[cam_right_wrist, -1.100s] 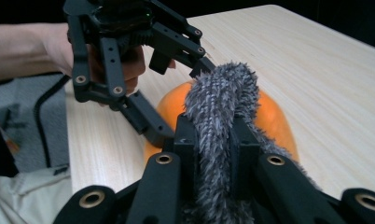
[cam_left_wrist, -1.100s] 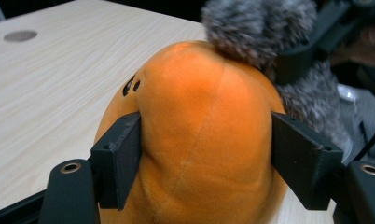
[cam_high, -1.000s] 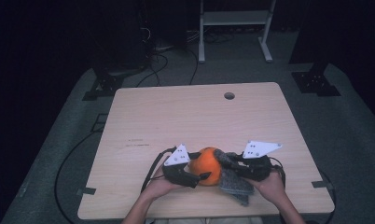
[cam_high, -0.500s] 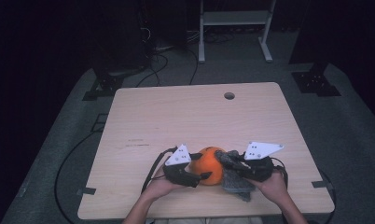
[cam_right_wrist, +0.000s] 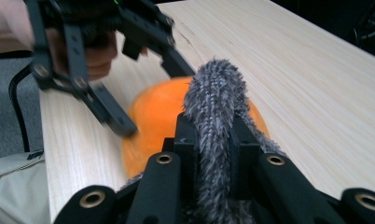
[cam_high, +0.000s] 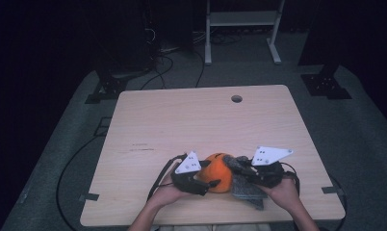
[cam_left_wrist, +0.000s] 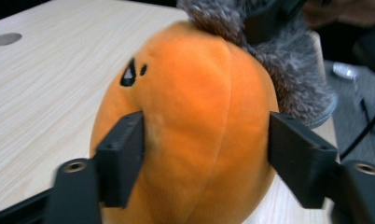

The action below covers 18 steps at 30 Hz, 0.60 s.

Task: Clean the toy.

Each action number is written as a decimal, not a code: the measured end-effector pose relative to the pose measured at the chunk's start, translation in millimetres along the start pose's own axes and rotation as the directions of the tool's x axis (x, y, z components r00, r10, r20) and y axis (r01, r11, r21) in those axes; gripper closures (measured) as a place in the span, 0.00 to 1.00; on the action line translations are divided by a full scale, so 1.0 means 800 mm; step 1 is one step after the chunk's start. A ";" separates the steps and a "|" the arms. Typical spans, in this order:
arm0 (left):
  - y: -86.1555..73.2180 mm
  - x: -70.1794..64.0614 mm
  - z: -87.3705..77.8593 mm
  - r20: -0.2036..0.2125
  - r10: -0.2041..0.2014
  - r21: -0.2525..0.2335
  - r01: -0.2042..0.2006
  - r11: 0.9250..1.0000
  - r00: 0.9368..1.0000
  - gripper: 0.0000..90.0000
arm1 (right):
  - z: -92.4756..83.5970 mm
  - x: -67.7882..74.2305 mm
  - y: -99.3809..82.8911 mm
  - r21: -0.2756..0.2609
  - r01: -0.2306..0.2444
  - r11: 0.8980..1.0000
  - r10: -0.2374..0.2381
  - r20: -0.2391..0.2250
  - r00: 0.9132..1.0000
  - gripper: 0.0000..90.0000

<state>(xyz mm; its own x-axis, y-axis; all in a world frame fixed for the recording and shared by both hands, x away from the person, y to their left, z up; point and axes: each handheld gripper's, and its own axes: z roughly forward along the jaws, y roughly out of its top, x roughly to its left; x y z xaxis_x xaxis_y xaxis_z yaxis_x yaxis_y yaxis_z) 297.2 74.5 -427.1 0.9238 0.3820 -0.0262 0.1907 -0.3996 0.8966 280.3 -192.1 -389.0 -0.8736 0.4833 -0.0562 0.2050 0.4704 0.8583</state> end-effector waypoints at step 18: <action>0.003 -0.023 0.027 -0.050 0.105 0.073 -0.102 0.992 0.993 0.37 | -0.004 0.013 0.005 0.066 0.071 0.995 -0.071 -0.007 0.997 0.86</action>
<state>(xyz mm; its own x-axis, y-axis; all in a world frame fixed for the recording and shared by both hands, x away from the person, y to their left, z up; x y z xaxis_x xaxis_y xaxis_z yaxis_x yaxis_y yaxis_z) 287.6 48.5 -434.2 0.9209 0.3791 0.0907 0.1196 -0.4964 0.8598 270.3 -187.7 -384.6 -0.8890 0.4437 -0.1133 0.1710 0.5512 0.8166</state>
